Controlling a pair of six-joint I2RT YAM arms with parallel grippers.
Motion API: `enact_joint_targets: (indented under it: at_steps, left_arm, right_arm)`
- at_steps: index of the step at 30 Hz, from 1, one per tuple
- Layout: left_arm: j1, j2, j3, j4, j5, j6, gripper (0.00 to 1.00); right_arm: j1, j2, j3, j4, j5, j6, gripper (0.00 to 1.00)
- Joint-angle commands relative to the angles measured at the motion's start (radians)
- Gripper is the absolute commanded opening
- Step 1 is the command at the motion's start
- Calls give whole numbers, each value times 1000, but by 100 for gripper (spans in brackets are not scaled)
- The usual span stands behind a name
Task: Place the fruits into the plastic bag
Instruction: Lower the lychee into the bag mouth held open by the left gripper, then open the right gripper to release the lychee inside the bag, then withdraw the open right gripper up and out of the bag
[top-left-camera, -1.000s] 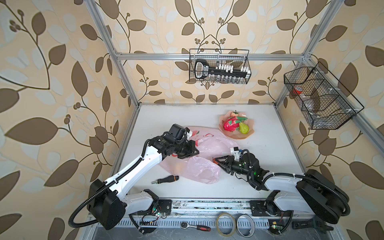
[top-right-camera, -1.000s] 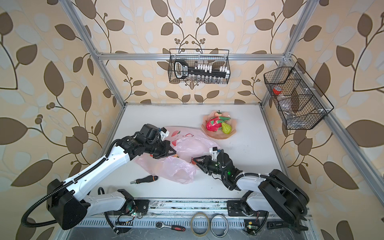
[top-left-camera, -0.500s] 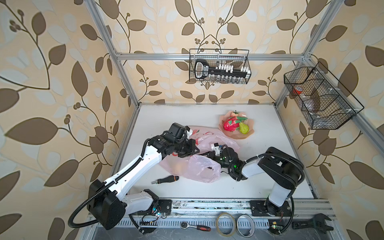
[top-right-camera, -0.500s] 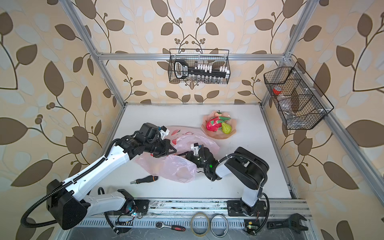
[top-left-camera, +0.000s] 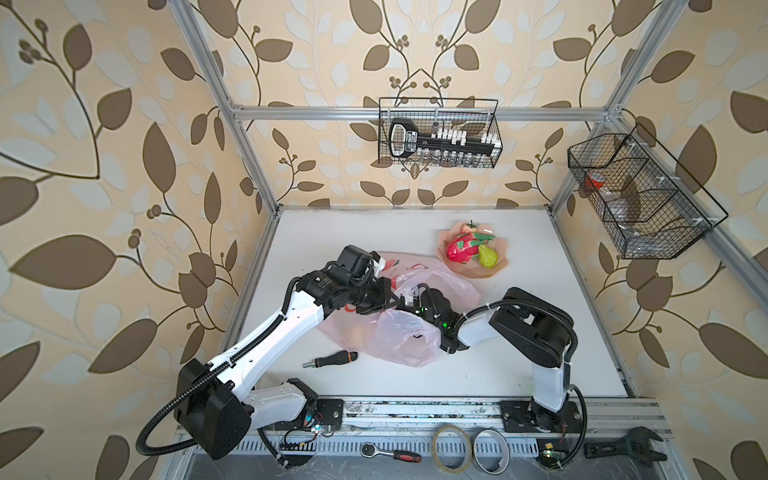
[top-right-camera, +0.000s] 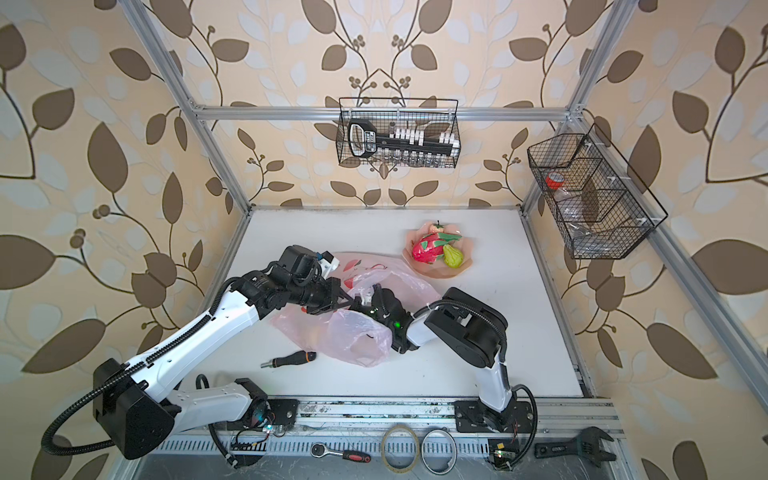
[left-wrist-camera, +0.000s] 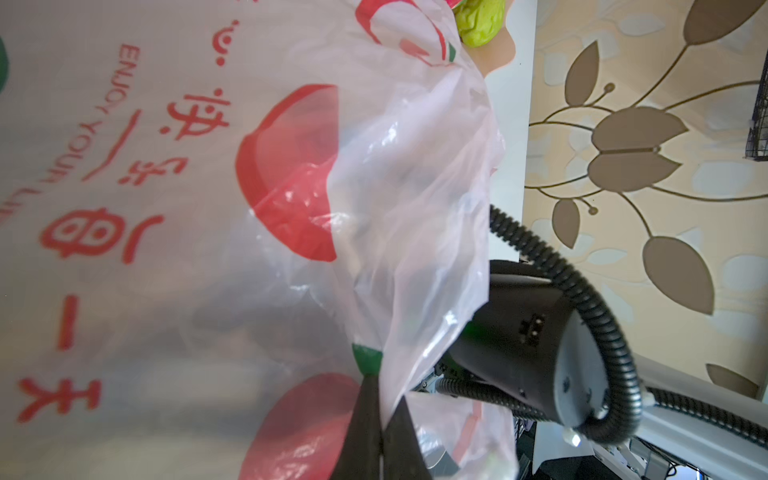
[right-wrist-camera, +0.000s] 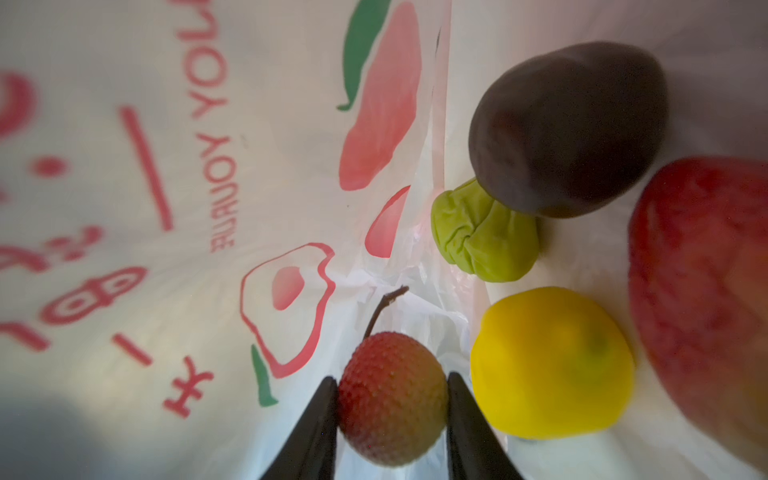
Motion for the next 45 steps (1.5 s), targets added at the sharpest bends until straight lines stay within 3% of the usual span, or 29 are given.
enact_joint_targets:
  at_steps: [1, 7, 12, 19, 45]
  left_arm:
    - [-9, 0, 47, 21, 19, 4, 0]
    - [-9, 4, 47, 25, 19, 5, 0]
    - [-8, 6, 44, 27, 21, 7, 0]
    - [-9, 7, 51, 18, 17, 15, 0]
    - [-9, -9, 47, -1, 4, 18, 0]
  right_arm:
    - [21, 37, 48, -18, -32, 60, 17]
    - [29, 34, 65, -75, -41, 42, 24]
    - [29, 18, 63, -92, -43, 32, 45]
    - [23, -21, 37, -115, -35, 15, 59]
    - [-31, -238, -195, -109, 39, -10, 62]
